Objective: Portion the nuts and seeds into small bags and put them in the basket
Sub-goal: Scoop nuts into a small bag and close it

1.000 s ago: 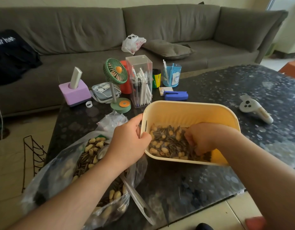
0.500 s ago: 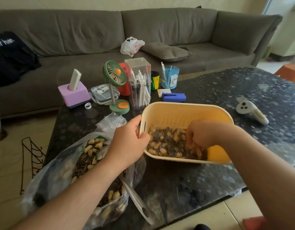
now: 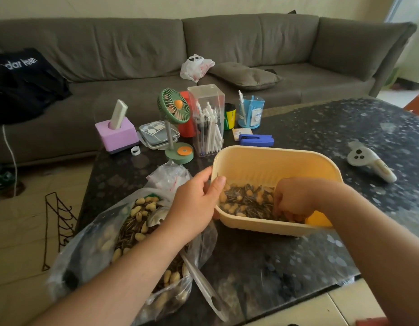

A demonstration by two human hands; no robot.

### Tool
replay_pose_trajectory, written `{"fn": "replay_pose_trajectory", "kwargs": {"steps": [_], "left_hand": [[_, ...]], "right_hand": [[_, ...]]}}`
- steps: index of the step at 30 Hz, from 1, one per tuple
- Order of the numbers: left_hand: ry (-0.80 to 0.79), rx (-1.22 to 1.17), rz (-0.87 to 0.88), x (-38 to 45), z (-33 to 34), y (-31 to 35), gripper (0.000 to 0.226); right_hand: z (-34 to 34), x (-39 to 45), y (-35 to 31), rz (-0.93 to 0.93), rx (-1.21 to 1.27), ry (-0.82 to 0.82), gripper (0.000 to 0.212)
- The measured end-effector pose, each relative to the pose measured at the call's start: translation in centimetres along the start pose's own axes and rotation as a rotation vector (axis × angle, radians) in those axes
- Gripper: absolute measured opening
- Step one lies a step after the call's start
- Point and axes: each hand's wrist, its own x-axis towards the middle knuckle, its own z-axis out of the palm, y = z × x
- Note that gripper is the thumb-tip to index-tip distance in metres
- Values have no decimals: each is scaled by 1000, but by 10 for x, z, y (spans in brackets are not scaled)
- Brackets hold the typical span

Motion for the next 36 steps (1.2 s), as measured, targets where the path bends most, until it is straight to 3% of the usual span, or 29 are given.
{"fn": "replay_pose_trajectory", "kwargs": {"steps": [3, 7, 11, 15, 19, 22, 28, 33, 36], "left_hand": [[8, -14, -58, 5, 3, -2, 44], [-26, -179, -146, 9, -3, -6, 37], [36, 197, 13, 17, -47, -8, 26], [164, 421, -41, 25, -112, -22, 28], [156, 525, -161, 20, -154, -44, 28], [93, 501, -296, 20, -171, -67, 29], [-65, 292, -422, 25, -151, -110, 30], [-78, 290, -401, 36, -137, -115, 43], [41, 321, -347, 36, -135, -117, 39]], "right_hand": [[-14, -14, -15, -144, 18, 239, 19], [-15, -40, -61, -432, 251, 541, 19], [7, -45, -104, -702, 215, 814, 23], [29, -28, -136, -718, 229, 790, 38], [20, -25, -152, -609, 336, 770, 48], [16, -26, -169, -633, 290, 788, 45], [62, -10, -172, -608, 87, 481, 33], [83, 8, -154, -592, -7, 480, 29], [75, 5, -150, -616, 33, 539, 31]]}}
